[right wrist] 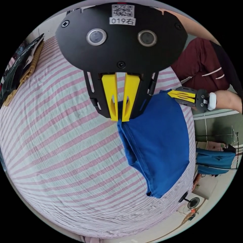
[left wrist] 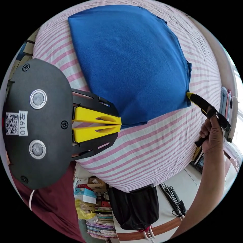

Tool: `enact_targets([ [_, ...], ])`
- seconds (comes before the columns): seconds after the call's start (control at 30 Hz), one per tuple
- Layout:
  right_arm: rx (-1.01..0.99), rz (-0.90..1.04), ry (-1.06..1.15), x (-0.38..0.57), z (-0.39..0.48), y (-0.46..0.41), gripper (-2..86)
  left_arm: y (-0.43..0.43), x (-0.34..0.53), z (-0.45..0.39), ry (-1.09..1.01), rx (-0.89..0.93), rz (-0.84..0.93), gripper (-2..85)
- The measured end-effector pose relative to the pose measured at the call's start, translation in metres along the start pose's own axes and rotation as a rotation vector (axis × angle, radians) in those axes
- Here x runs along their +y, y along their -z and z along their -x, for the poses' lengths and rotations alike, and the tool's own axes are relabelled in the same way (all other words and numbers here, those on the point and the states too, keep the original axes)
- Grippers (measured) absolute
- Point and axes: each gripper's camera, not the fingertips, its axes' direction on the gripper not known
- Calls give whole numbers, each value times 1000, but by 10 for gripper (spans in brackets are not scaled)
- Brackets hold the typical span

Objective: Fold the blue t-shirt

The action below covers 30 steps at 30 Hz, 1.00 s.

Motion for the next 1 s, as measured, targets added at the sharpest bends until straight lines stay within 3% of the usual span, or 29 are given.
enact_targets([
  [0.1, 60, -130, -69, 46, 39, 18, 6, 36, 13, -16, -34, -62, -67, 7],
  [0.27, 144, -326, -100, 159, 190, 60, -5, 126, 50, -37, -7, -188, -103, 7],
  [0.47, 262, -366, -245, 240, 359, 73, -7, 250, 113, -31, 150, -327, -63, 8],
  [0.67, 354, -388, -339, 253, 468, 68, -7, 341, 156, -2, 373, -408, -163, 7],
  [0.8, 315, -375, -342, 242, 522, 53, -9, 369, 170, 29, 317, -467, -233, 7],
  [1.0, 382, -379, -493, 202, 612, 39, -9, 388, 168, 122, 179, -284, -129, 8],
])
